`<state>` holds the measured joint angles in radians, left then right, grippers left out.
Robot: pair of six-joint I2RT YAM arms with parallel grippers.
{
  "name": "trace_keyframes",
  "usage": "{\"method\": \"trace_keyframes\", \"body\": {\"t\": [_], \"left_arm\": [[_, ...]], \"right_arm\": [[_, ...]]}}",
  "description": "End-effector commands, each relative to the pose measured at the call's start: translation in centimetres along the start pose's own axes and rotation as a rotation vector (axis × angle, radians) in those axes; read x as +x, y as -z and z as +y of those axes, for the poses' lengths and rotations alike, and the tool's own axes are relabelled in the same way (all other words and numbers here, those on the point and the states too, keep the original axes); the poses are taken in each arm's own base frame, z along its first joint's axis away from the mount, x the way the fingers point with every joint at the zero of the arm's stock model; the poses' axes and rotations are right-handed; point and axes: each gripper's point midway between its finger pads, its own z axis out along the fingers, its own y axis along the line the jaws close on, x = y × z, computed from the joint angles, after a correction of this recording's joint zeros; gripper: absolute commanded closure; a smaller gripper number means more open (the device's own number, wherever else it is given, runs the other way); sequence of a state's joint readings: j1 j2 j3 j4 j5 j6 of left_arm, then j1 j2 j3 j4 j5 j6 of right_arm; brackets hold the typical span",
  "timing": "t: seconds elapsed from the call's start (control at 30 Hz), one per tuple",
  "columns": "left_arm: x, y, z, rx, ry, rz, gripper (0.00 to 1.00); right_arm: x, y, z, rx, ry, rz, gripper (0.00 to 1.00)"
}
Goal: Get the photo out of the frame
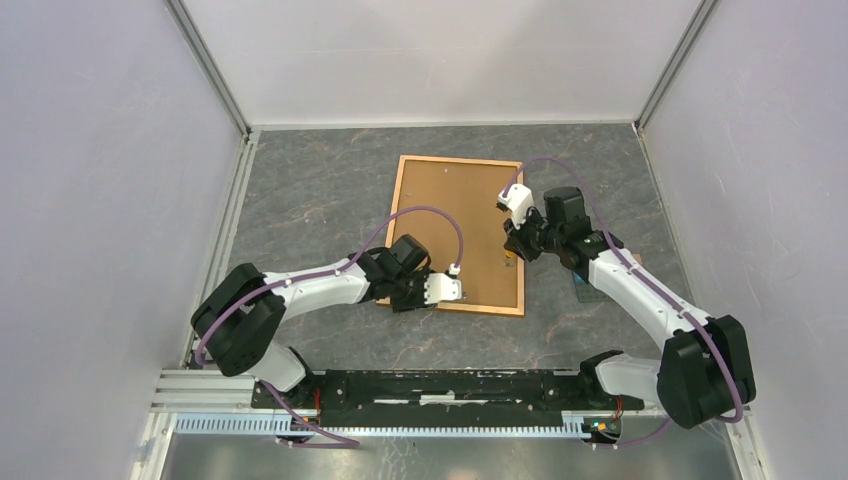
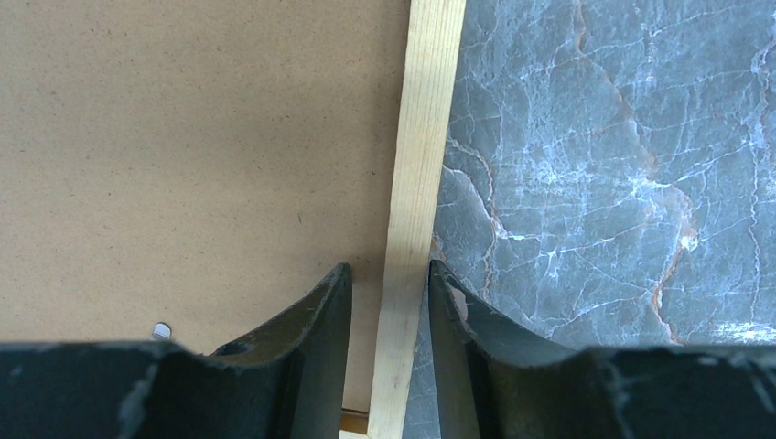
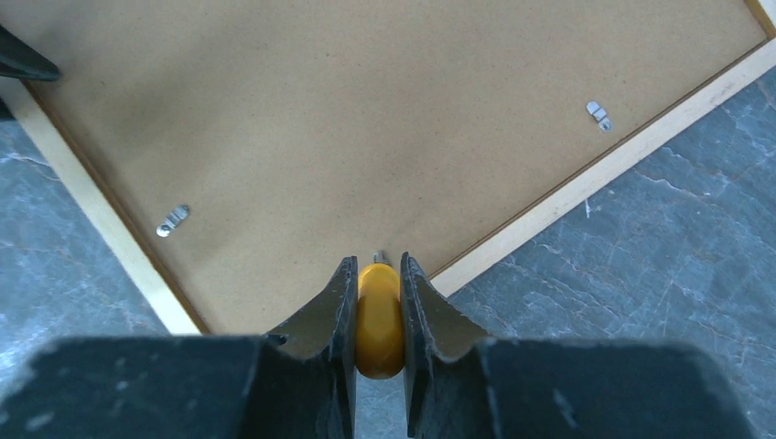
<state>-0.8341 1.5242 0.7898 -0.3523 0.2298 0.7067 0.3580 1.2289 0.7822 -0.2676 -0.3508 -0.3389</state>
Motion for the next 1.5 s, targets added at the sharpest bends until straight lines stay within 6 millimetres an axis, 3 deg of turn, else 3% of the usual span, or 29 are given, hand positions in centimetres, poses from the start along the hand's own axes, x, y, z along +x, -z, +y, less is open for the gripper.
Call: {"method": "trace_keyframes", "body": {"t": [0.0, 0.17, 0.33, 0.47, 0.6, 0.67, 0.73, 0.83, 1.0, 1.1, 1.17, 1.23, 1.33, 1.47], "left_arm": [[3.2, -1.1, -3.3, 0.101, 0.029, 0.114, 0.57], [2.0, -1.7, -3.5, 0.118, 0.045, 0.15, 0.62], [-1.1, -1.8, -3.7, 0.176, 0.075, 0.127, 0.68], [-4.9, -1.3, -4.2, 0.236, 0.13, 0.061, 0.67], [-8.7, 0.2, -2.8, 0.249, 0.194, 0.003, 0.56], [-10.2, 1.8, -1.3, 0.242, 0.188, -0.032, 0.47], [-10.5, 3.2, 1.5, 0.197, 0.201, -0.05, 0.39], [-9.5, 4.7, 7.0, 0.08, 0.306, -0.067, 0.37], [-4.5, 5.9, 17.0, -0.207, 0.658, -0.07, 0.36], [-1.6, 6.6, 21.2, -0.309, 0.864, -0.074, 0.25], [-0.3, 6.8, 23.2, -0.357, 0.97, -0.093, 0.18], [1.3, 6.5, 24.1, -0.404, 1.032, -0.061, 0.18], [3.5, 5.6, 24.9, -0.461, 1.12, -0.021, 0.22], [5.1, 4.0, 24.4, -0.434, 1.162, 0.022, 0.27]], "right_arm": [[-3.8, 0.8, 0.1, -0.03, -0.025, -0.059, 1.0], [-8.8, 2.2, -2.7, 0.02, -0.059, -0.173, 1.0], [-11.4, 3.9, -6.5, 0.064, -0.141, -0.244, 1.0], [-11.5, 4.6, -8.8, 0.107, -0.166, -0.251, 1.0], [-10.9, 4.9, -9.5, 0.122, -0.18, -0.242, 1.0], [-10.6, 5.0, -9.5, 0.124, -0.183, -0.237, 1.0], [-10.4, 5.1, -9.5, 0.126, -0.181, -0.234, 1.0], [-10.1, 5.2, -9.5, 0.134, -0.184, -0.229, 1.0], [-9.6, 5.4, -9.6, 0.154, -0.186, -0.221, 1.0], [-9.0, 5.4, -9.6, 0.16, -0.189, -0.21, 1.0], [-8.9, 5.4, -9.7, 0.165, -0.187, -0.204, 1.0], [-8.6, 5.4, -9.8, 0.172, -0.185, -0.196, 1.0], [-8.3, 5.4, -10.0, 0.179, -0.185, -0.184, 1.0], [-7.8, 5.4, -10.1, 0.186, -0.184, -0.168, 1.0]]}}
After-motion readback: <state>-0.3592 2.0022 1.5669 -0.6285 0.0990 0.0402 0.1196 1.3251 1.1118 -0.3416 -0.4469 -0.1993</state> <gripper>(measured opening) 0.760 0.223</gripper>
